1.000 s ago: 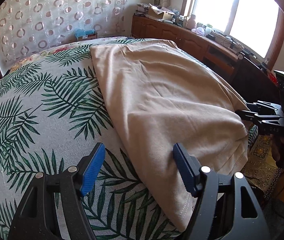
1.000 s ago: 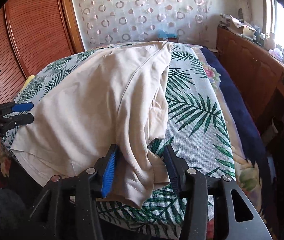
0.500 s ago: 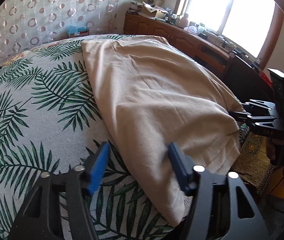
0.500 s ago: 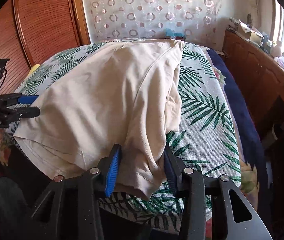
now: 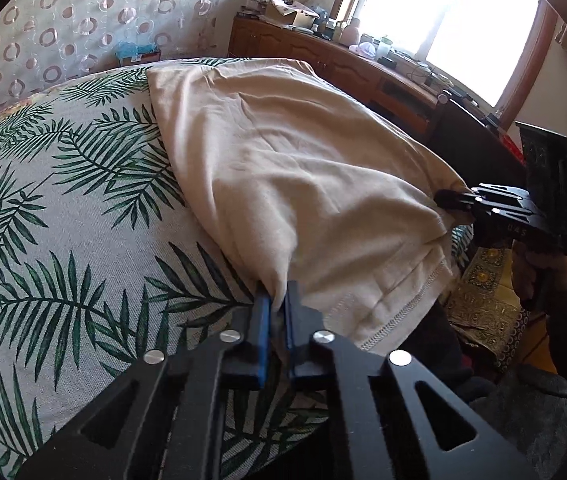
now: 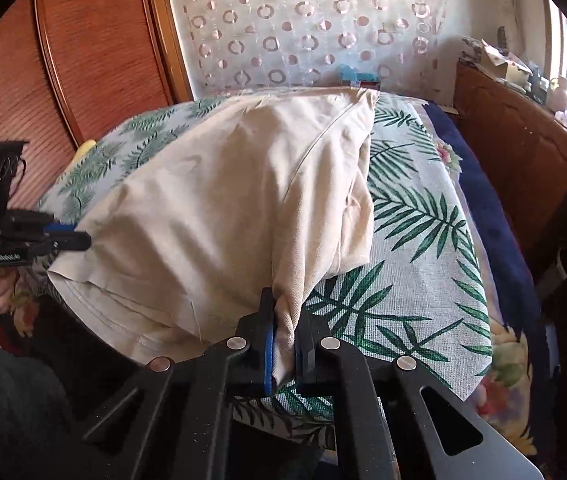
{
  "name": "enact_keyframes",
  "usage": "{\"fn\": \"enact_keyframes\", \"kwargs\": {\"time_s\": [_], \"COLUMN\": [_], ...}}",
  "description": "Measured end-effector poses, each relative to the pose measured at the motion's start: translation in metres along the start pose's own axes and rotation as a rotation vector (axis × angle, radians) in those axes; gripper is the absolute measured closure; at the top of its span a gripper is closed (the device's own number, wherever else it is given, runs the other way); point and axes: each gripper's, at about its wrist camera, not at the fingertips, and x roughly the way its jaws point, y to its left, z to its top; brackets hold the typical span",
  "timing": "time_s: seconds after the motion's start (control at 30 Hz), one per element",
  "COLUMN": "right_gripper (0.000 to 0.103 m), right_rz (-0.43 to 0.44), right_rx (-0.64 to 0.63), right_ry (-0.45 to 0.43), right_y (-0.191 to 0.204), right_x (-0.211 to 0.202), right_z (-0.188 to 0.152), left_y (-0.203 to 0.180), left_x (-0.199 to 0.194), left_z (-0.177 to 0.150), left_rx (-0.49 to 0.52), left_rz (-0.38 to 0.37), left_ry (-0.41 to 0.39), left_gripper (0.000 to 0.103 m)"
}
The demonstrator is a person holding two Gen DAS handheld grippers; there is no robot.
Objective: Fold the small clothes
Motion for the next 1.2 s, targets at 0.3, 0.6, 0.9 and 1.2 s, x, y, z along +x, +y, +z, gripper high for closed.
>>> {"fn": "enact_keyframes", "kwargs": {"time_s": [0.3, 0.6, 0.9, 1.2], "right_gripper": [0.096, 0.097, 0.096, 0.096], "right_rz": [-0.03, -0.06, -0.08, -0.076], "right_rx": [-0.054, -0.087, -0.067, -0.061], "right_ry": [-0.118, -0.23, -0.192, -0.127], "right_y": [0.01, 0.003, -0.022, -0.039], "right_x": [-0.033, -0.022, 0.058, 0.105], "right_z": [0.022, 0.102, 0.172, 0.206], "left_y": [-0.003, 0.029, 0.077, 0.108], "left_x": [-0.036, -0.04, -0.007, 0.047], "left_z": [0.035, 0.118, 0.185, 0.216], "left_rx": [-0.01, -0.034, -0.101, -0.113], "left_rz": [-0.011, 0.034, 0.09, 0.146], "left_ry": [-0.135, -0.25, -0.274, -0.201], "left_gripper": [0.099, 0.099, 0.099, 0.099]}}
